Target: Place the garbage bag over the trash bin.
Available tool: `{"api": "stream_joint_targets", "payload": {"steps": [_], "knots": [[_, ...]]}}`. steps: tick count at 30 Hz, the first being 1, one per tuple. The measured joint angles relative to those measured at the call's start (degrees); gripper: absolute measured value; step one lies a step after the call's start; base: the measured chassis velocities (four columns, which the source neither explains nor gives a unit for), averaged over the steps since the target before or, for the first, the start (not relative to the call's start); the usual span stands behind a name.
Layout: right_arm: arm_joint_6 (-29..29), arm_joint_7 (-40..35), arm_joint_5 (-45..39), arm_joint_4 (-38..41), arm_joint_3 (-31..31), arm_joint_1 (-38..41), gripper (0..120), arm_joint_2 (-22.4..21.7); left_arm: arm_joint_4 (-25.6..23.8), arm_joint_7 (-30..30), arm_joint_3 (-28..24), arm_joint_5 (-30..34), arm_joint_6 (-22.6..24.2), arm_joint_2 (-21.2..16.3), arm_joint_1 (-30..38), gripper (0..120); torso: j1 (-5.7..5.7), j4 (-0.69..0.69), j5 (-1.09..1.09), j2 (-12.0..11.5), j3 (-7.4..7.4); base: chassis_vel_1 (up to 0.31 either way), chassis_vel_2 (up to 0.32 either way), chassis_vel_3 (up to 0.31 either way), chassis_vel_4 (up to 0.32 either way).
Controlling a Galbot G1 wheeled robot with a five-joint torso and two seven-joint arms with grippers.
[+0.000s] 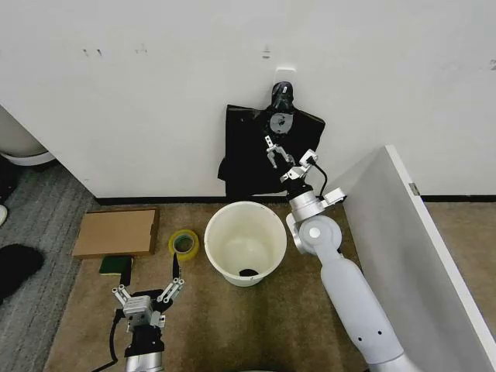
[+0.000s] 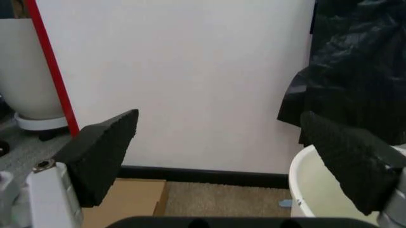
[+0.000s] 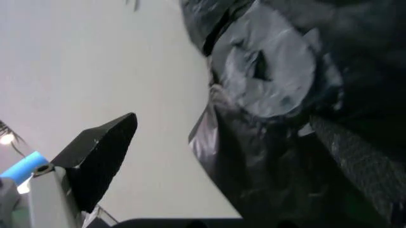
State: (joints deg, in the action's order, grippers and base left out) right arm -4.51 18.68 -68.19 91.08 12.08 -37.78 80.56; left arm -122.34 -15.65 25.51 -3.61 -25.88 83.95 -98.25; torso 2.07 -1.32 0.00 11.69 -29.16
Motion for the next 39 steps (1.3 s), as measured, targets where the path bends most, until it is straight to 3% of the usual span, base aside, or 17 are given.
{"api": "stream_joint_targets", "payload": {"steps": [23, 39], "knots": [[0.1, -0.4, -2.9, 0.7, 1.9, 1.4, 100, 0.8, -0.6, -0.1, 0.1, 0.2, -0.3, -0.1, -0.5, 100, 0.00, 0.00, 0.00, 0.0, 0.00, 0.000, 0.000, 0.000, 0.000], [0.1, 0.1, -2.3, 0.7, 1.6, 0.7, 41, 0.9, -0.9, -0.2, 0.0, 0.2, -0.3, 0.0, -0.4, 100, 0.00, 0.00, 0.00, 0.0, 0.00, 0.000, 0.000, 0.000, 0.000]]}}
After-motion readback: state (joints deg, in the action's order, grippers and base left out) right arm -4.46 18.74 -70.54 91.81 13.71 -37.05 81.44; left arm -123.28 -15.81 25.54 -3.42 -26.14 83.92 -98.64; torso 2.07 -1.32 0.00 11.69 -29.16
